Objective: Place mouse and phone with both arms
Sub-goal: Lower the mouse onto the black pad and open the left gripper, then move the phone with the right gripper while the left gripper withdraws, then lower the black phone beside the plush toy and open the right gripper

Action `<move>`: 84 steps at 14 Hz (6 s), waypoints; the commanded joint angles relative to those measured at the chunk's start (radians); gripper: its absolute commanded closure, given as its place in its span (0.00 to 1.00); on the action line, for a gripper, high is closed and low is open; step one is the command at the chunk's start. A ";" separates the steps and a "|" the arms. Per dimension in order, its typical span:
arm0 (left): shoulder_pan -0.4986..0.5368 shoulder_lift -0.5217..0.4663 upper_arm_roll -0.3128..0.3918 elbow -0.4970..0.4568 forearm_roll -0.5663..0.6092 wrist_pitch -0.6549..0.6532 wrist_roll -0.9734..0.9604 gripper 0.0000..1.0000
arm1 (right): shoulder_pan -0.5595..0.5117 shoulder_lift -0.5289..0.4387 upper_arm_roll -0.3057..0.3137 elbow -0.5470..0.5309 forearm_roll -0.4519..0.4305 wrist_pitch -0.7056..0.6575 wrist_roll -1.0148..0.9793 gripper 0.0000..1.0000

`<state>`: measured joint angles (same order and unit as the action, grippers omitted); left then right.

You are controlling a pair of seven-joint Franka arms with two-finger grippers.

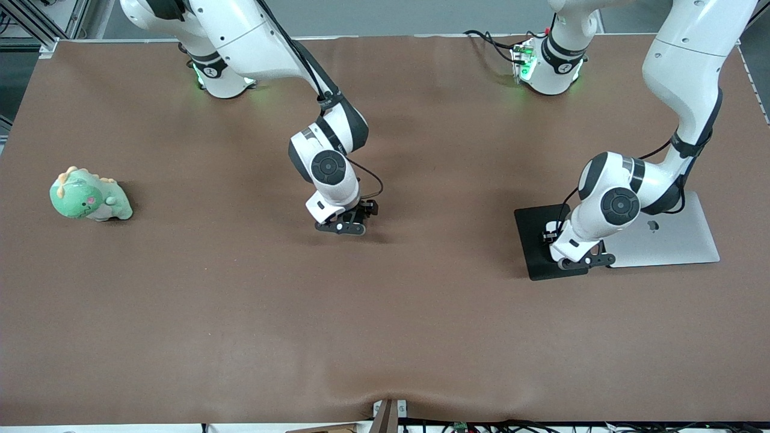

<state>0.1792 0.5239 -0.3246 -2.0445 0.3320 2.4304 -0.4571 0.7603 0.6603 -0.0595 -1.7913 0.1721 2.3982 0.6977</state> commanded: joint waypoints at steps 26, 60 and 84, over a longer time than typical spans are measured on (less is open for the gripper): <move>0.011 -0.278 -0.071 0.556 -0.085 -0.694 0.127 0.00 | -0.245 -0.366 -0.022 -0.180 -0.013 -0.271 -0.082 1.00; -0.250 -0.539 0.345 0.541 -0.300 -0.973 0.423 0.00 | -0.878 -0.386 -0.031 -0.616 -0.114 0.223 -0.918 1.00; -0.248 -0.555 0.349 0.547 -0.291 -0.975 0.423 0.00 | -0.906 -0.341 -0.031 -0.357 -0.114 -0.166 -0.952 0.00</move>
<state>-0.0727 -0.0104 0.0161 -1.4989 0.0510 1.4605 -0.0578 -0.1275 0.3358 -0.1016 -2.2013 0.0745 2.3206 -0.2480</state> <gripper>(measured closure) 0.000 0.000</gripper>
